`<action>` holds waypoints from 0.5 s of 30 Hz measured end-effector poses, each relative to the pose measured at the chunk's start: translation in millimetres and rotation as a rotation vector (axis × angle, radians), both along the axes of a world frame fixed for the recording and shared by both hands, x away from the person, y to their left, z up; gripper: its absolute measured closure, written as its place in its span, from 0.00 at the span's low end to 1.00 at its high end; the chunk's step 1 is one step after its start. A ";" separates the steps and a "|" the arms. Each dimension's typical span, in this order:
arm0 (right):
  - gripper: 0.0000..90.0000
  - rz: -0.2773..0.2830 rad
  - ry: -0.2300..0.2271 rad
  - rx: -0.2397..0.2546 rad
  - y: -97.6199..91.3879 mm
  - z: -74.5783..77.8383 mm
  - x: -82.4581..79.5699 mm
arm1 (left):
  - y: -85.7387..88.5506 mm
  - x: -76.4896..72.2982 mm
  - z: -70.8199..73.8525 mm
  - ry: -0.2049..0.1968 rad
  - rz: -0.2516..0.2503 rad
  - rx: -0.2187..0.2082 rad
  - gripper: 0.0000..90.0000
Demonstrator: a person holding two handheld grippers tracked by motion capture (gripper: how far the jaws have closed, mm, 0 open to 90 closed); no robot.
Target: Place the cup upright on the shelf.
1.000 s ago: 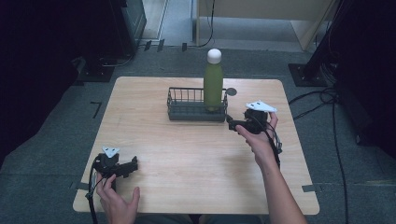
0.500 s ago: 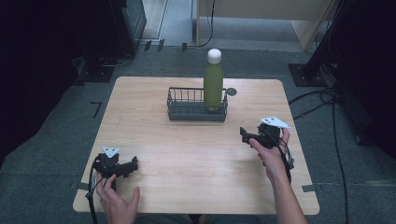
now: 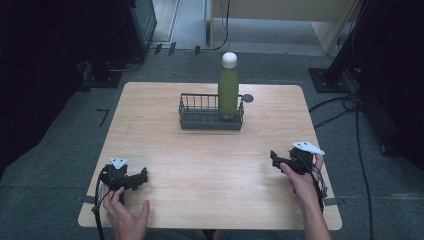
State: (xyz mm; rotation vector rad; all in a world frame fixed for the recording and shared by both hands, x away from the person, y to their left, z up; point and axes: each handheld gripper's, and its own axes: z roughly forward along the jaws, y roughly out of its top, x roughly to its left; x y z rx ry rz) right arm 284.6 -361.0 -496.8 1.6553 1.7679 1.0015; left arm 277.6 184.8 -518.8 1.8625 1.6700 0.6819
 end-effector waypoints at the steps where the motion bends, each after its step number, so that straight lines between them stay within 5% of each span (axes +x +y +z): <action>1: 0.07 -0.004 0.003 -0.004 -2.5 -2.3 -2.7 | 0.0 0.0 0.0 0.000 0.000 0.000 0.00; 15: 0.07 -0.046 0.085 -0.039 -31.1 -26.8 -42.0 | 0.0 0.0 0.0 0.000 0.000 0.000 0.00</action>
